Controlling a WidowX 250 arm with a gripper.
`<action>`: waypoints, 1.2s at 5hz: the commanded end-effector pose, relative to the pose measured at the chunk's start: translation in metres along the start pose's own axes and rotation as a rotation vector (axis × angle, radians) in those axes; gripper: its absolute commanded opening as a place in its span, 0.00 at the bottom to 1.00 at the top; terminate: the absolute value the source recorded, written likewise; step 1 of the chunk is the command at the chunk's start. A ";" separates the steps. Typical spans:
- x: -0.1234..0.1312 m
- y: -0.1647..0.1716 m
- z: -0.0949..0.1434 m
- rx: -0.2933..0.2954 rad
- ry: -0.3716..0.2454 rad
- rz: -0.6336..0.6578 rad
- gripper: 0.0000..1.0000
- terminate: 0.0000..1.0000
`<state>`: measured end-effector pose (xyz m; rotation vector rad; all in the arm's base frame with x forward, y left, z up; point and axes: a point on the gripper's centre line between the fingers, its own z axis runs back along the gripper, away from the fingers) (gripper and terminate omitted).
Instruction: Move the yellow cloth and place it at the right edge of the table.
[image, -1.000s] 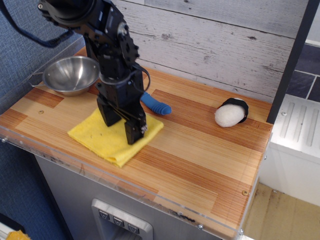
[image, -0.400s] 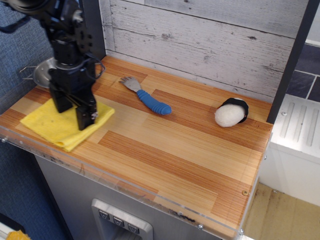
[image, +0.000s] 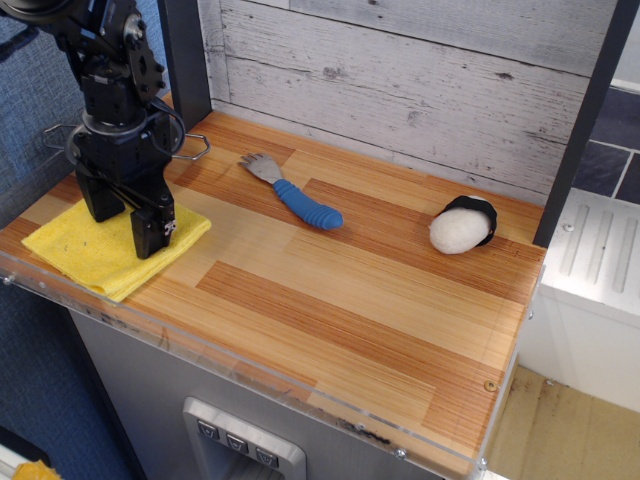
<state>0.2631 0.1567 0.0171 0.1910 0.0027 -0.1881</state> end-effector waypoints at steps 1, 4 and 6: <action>0.004 0.003 0.036 0.037 -0.090 0.006 1.00 0.00; -0.008 -0.008 0.107 0.137 -0.270 0.038 1.00 0.00; -0.008 -0.008 0.107 0.137 -0.270 0.038 1.00 1.00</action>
